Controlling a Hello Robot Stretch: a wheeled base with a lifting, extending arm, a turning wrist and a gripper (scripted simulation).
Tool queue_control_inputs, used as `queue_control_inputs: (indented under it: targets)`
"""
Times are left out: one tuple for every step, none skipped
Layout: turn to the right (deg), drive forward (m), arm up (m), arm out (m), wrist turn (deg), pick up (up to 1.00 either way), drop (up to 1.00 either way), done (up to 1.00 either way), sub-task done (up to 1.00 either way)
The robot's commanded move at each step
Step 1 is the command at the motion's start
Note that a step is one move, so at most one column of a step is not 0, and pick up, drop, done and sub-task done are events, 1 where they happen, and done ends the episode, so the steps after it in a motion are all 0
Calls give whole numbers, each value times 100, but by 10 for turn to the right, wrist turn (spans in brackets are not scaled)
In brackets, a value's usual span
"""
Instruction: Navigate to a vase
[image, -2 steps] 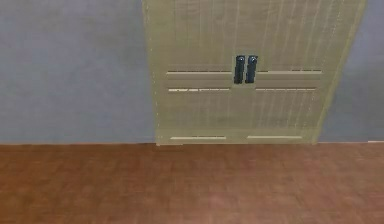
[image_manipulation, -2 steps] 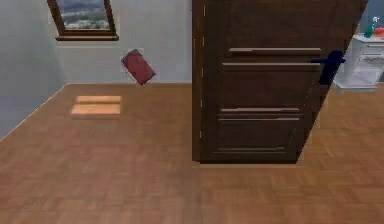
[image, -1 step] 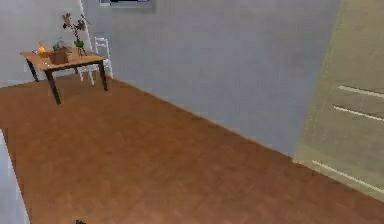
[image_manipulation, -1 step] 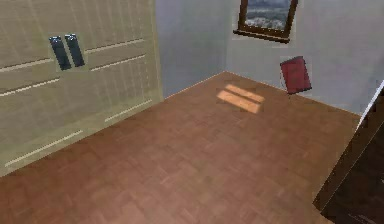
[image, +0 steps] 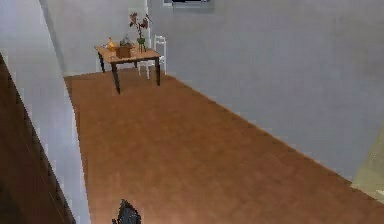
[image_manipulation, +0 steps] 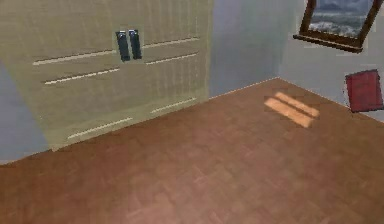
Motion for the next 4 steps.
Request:
queue_control_inputs:
  targets:
    - [0, 80, 0, 0, 0, 0, 0, 0, 0]
    - [-300, 0, 0, 0, 0, 0, 0, 0, 0]
    - [0, 35, 0, 0, 0, 0, 0, 0, 0]
    - [-30, 0, 0, 0, 0, 0, 0, 0, 0]
